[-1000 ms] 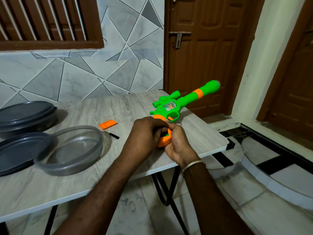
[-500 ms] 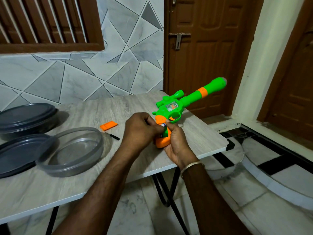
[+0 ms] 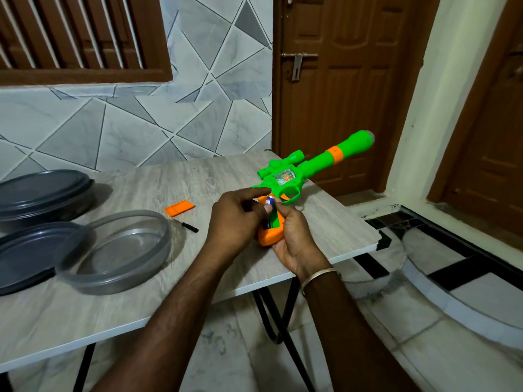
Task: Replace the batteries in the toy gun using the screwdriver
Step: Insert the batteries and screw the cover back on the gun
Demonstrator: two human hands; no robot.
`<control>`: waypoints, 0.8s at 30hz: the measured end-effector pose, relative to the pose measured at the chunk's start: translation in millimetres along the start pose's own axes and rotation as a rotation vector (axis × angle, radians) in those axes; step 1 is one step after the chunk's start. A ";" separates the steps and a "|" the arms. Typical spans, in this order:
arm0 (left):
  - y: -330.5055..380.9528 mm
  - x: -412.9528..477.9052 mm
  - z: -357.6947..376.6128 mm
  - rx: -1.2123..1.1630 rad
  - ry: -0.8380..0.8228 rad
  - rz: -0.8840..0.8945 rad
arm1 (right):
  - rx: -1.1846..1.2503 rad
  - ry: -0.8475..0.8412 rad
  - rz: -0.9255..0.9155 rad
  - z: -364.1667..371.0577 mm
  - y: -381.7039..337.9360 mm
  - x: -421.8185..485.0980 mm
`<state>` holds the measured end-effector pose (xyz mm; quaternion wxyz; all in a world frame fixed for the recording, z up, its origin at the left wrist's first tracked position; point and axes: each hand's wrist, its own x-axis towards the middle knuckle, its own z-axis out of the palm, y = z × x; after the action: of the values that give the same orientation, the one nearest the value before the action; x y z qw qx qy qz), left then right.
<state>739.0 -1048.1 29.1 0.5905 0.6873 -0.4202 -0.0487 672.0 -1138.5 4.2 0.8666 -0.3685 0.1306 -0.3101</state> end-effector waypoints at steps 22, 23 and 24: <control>-1.5 0.0 13.8 0.134 0.123 0.074 | 0.029 0.013 -0.023 6.8 -2.9 -9.7; -0.6 0.3 13.8 0.149 0.111 0.075 | 0.028 0.012 -0.018 6.4 -3.1 -9.8; 0.1 1.2 13.3 0.171 0.100 0.083 | 0.027 0.007 -0.014 6.5 -3.4 -10.5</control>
<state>732.3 -1059.1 25.8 0.5514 0.7187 -0.4210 0.0460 665.3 -1130.1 11.2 0.8687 -0.3566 0.1269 -0.3194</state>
